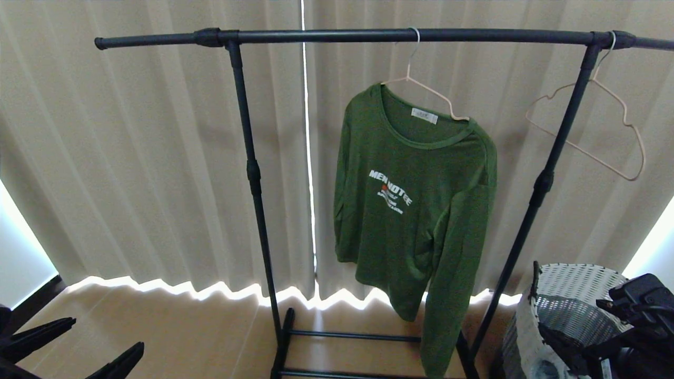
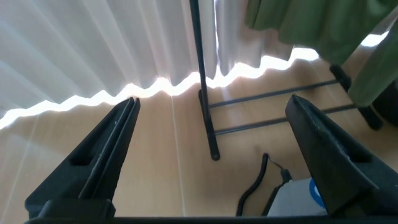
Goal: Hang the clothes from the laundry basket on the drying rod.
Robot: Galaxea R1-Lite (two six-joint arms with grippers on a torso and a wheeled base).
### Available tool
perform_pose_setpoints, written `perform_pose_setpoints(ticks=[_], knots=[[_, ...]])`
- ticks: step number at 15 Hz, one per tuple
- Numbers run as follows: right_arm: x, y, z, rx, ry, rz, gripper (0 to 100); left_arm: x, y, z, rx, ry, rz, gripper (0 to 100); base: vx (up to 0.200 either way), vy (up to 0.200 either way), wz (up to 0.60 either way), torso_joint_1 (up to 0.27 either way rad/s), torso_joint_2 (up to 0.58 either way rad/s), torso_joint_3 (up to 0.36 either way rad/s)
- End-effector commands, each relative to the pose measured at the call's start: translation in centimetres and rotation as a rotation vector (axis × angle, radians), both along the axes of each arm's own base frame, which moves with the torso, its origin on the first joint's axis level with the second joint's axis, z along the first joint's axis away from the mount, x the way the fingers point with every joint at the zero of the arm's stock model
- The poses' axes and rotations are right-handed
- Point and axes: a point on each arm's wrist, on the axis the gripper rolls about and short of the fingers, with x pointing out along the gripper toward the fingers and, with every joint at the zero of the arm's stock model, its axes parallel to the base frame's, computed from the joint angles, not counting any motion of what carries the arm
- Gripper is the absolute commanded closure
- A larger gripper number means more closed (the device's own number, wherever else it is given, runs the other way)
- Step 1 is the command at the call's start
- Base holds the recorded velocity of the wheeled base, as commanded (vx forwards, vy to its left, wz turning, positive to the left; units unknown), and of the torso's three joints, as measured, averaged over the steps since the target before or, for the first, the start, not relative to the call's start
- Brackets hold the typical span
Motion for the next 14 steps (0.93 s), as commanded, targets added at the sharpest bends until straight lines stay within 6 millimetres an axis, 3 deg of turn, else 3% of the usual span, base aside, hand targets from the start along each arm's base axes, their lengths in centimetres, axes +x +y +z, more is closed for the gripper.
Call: perform_pose_setpoints(ticks=[1,6,14], knots=[[0.04,0.01,-0.02,-0.001,0.001,0.000,0,0.00,-0.01,-0.01,0.000,0.000,0.000,0,0.000,0.000,0.00,-0.134,0.46,0.330],[-0.12,-0.01,-0.16,0.001,0.007,0.002,0,-0.09,0.00,-0.36,0.020,0.010,-0.010,0,0.000,0.000,0.00,-0.087,0.42,0.334],[-0.37,-0.09,-0.15,-0.009,0.005,0.001,0,-0.23,0.05,-0.46,0.036,0.004,-0.014,0,0.000,0.000,0.00,-0.009,0.05,0.034]])
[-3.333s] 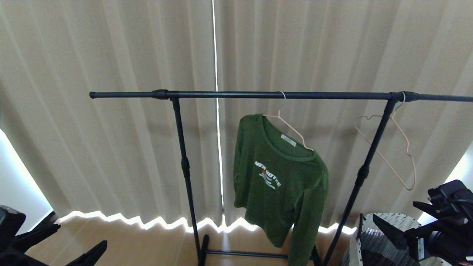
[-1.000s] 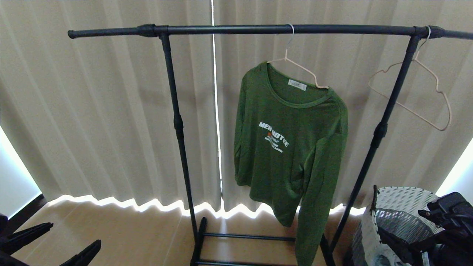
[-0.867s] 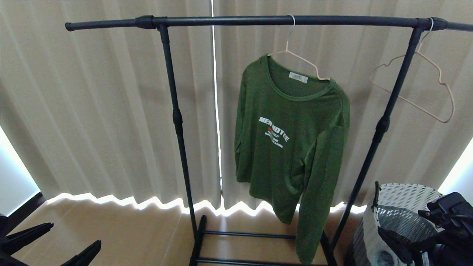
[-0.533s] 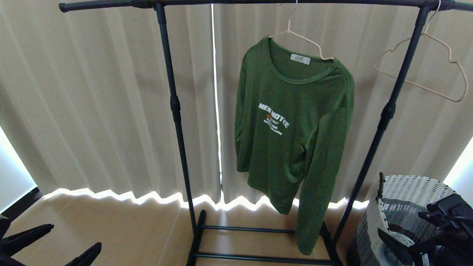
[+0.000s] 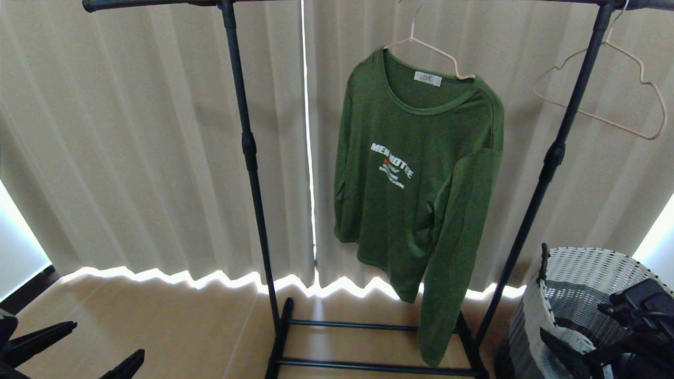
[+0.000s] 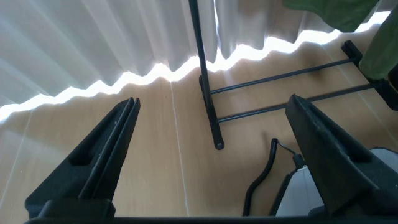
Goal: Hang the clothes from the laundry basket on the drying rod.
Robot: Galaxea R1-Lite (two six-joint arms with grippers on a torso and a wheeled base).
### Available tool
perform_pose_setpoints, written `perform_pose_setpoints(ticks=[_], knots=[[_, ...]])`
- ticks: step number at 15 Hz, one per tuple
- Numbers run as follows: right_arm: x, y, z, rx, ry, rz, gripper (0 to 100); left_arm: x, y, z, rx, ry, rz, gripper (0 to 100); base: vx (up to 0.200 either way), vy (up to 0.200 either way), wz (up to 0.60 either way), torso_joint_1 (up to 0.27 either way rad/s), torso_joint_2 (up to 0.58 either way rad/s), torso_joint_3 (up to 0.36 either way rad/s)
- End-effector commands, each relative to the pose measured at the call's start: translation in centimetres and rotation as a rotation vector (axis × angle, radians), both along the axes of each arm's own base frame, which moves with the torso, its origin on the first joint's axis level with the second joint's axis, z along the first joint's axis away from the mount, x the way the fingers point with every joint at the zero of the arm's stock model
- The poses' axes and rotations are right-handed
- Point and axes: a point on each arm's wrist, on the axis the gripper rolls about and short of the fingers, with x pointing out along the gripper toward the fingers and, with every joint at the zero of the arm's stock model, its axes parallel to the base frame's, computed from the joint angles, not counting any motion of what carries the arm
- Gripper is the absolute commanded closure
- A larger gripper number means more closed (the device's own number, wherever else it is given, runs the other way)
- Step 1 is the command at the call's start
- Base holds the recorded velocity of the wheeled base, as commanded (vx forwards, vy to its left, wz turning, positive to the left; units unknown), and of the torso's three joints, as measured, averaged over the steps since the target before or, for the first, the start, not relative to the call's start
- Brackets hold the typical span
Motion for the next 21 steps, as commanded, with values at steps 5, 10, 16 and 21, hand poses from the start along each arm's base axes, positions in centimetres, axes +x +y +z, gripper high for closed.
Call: perform_pose_setpoints(ticks=[5,10,16,21], knots=[[0.03,-0.07,0.12,-0.022,0.051,-0.026,0,-0.34,0.07,0.23,-0.007,-0.026,-0.003,0,0.000,0.000,0.00,0.000,0.00,0.000],[-0.11,-0.10,0.02,-0.024,0.053,-0.028,0,-0.44,0.02,0.51,-0.005,-0.043,-0.017,0,0.000,0.000,0.00,0.000,0.00,0.000],[-0.20,-0.09,0.00,-0.023,0.052,-0.025,0,-0.56,0.08,0.62,-0.001,-0.055,-0.015,0,0.067,-0.067,0.00,0.002,0.00,0.002],[-0.31,-0.12,-0.13,-0.024,0.058,-0.025,0,-0.94,0.17,0.74,-0.008,-0.079,-0.016,0,0.200,-0.200,0.00,-0.001,0.00,0.007]])
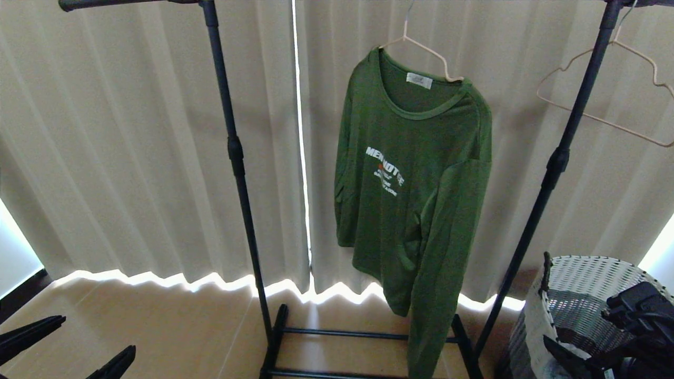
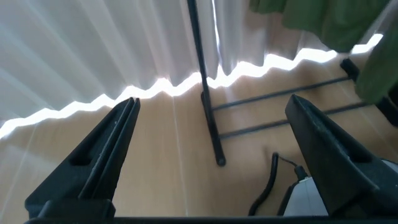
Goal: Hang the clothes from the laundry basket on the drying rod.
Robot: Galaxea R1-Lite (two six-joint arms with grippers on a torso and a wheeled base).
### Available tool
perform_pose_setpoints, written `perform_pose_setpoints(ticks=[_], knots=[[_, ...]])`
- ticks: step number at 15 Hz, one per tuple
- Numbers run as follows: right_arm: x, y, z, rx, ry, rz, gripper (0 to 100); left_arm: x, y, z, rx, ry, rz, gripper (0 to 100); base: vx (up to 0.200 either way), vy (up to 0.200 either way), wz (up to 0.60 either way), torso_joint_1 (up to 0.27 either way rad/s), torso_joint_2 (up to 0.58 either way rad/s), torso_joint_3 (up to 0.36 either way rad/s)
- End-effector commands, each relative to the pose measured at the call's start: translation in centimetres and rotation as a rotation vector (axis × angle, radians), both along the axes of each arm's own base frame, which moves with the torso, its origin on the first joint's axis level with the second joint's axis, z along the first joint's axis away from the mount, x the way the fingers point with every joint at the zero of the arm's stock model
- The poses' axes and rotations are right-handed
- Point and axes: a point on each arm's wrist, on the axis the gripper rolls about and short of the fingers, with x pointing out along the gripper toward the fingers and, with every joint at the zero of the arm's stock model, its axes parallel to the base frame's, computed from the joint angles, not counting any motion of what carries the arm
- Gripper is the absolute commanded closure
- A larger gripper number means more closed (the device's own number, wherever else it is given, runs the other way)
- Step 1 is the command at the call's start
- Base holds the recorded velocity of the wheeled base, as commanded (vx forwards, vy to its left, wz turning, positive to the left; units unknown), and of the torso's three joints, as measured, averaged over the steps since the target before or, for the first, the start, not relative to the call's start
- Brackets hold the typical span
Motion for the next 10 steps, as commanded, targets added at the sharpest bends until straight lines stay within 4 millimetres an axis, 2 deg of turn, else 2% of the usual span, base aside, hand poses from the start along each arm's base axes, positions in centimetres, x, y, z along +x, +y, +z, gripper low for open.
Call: perform_pose_setpoints(ticks=[1,3,10], knots=[[-0.04,0.00,-0.01,0.000,-0.001,0.000,0,-0.11,0.03,0.03,-0.002,-0.007,0.001,0,0.200,-0.200,0.00,0.002,0.01,0.002],[-0.13,-0.02,0.09,0.001,-0.008,0.000,0,-0.14,0.04,-0.05,-0.001,-0.005,-0.001,0,0.200,-0.200,0.00,0.000,0.00,0.007],[-0.23,-0.04,0.15,0.002,-0.014,0.000,0,-0.40,0.09,-0.03,-0.004,-0.019,-0.004,0,0.000,0.000,0.00,0.000,0.00,0.000]])
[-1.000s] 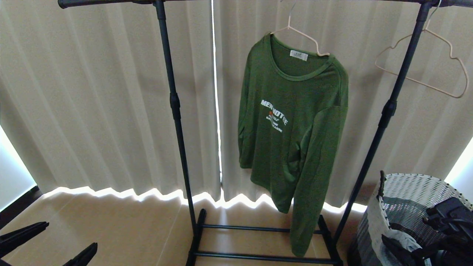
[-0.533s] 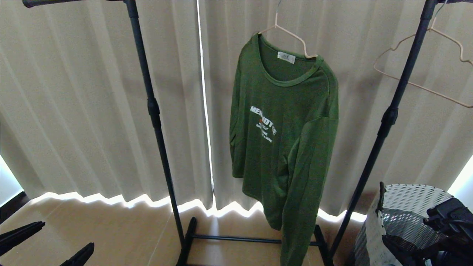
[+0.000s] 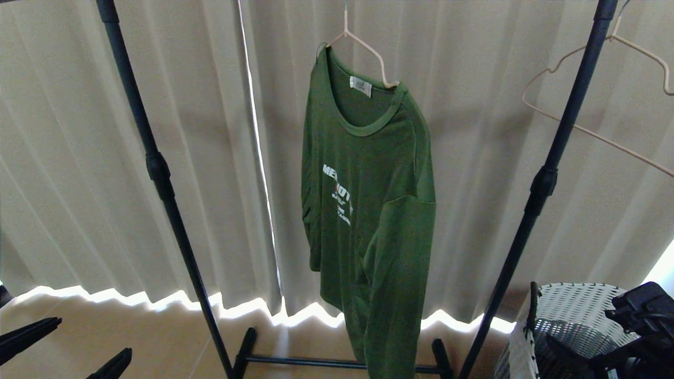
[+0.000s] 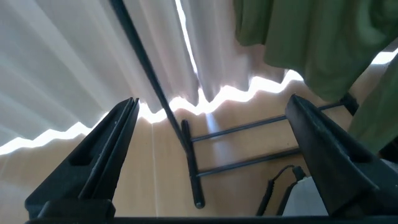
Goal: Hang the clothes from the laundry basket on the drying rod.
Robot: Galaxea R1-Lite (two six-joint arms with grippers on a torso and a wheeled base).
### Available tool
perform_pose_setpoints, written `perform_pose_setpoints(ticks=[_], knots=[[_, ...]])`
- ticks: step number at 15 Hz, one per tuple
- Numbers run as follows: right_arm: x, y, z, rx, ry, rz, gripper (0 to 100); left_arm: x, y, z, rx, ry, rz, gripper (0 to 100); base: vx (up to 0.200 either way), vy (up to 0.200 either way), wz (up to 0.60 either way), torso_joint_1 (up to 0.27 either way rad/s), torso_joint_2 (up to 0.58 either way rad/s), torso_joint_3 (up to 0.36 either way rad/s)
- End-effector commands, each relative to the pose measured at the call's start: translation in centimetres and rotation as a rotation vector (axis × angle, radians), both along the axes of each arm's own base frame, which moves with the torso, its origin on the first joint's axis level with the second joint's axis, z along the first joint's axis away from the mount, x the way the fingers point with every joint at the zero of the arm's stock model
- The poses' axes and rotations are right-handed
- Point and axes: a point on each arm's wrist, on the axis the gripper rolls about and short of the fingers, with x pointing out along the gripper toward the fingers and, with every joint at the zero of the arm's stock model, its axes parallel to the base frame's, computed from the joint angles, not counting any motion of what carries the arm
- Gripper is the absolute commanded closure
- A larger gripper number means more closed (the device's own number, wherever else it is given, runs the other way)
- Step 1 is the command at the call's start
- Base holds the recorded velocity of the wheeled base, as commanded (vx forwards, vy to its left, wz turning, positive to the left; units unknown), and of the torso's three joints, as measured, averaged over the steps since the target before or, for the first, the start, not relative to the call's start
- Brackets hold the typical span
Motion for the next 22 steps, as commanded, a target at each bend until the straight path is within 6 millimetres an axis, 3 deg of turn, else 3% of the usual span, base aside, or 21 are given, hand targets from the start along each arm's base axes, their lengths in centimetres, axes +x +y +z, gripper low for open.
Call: perform_pose_setpoints(ticks=[1,5,16,22], knots=[[-0.04,-0.01,0.01,0.000,-0.001,0.000,0,-0.14,0.04,0.11,-0.003,-0.012,0.000,0,0.000,0.000,0.00,0.000,0.00,0.000],[-0.04,-0.01,0.01,0.000,-0.001,0.000,0,-0.15,0.03,0.02,0.011,-0.011,-0.006,0,0.000,0.000,0.00,0.000,0.00,0.000],[-0.18,-0.03,-0.16,-0.003,0.006,0.001,0,-0.39,0.03,-0.38,0.034,-0.010,-0.025,0,-0.200,0.000,0.00,0.004,0.00,0.000],[-0.41,-0.04,-0.43,-0.028,0.018,0.017,0,-0.52,-0.01,-0.47,0.032,-0.011,-0.037,0,0.000,0.000,0.00,0.000,0.00,0.000]])
